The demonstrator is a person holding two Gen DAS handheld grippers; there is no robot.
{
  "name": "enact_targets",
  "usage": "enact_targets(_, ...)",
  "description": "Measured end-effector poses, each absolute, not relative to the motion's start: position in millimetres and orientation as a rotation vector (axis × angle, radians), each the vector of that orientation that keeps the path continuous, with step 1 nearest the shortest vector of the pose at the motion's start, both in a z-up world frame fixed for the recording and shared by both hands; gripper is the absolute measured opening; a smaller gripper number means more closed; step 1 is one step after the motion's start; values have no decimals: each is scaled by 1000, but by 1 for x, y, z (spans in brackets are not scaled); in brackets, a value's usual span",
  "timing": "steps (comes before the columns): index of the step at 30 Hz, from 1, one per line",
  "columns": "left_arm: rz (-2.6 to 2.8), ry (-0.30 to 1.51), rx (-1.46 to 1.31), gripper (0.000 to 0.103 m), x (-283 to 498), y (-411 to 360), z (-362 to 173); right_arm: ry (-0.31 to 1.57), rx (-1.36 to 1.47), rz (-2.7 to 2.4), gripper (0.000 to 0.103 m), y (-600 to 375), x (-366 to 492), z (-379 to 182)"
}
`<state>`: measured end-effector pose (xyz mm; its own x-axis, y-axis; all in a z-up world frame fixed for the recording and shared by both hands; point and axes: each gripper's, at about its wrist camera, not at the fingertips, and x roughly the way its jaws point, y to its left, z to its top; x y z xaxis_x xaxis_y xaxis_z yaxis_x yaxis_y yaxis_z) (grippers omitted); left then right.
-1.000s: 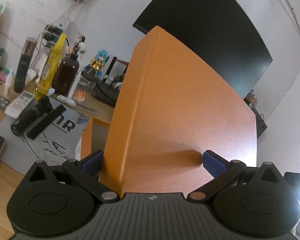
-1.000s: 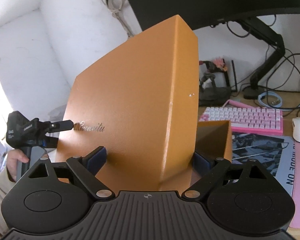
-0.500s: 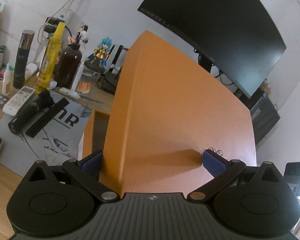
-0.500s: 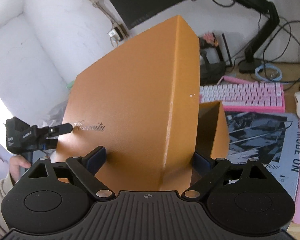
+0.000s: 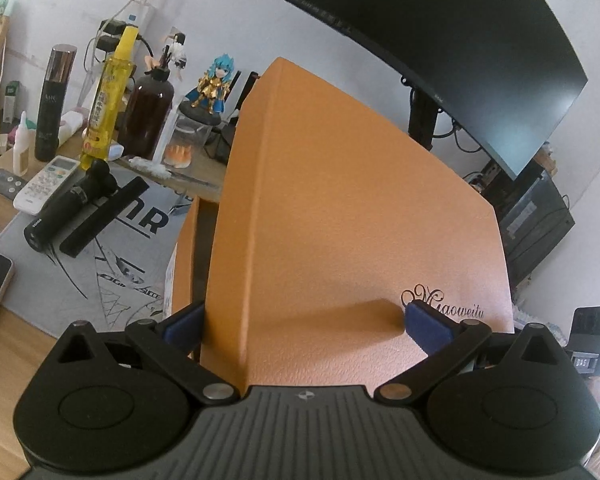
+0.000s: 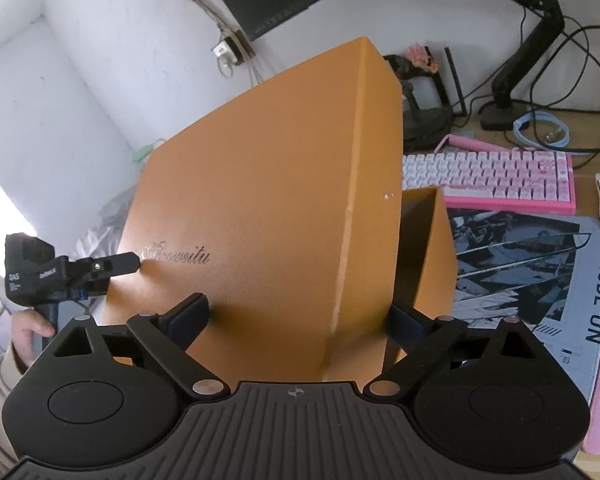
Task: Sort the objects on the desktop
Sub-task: 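Carry the orange box over the cardboard box with both grippers, then lower the orange box flat onto the cardboard box with both grippers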
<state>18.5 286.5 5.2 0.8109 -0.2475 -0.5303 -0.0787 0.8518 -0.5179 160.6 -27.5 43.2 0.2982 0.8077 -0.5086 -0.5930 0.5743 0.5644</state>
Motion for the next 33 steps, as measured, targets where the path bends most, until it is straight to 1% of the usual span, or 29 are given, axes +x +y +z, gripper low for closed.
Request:
enact_targets(7, -97, 645, -520, 103, 26, 286, 2, 868, 272, 930, 98, -27, 166, 35)
enact_targets(14, -107, 659, -527, 101, 37, 286, -2, 843, 147, 833, 97, -17, 168, 36)
enact_targets(26, -115, 671, -488, 99, 42, 290, -5, 871, 186, 850, 97, -19, 178, 23)
enact_targets(29, -119, 687, -457, 100, 39, 288, -3, 892, 201, 859, 97, -22, 177, 19)
enact_targets(31, -121, 701, -446, 103, 35, 289, -3, 898, 218, 858, 97, -28, 174, 17)
enact_targets(33, -120, 710, -442, 103, 30, 291, -2, 900, 246, 857, 98, -36, 170, 16)
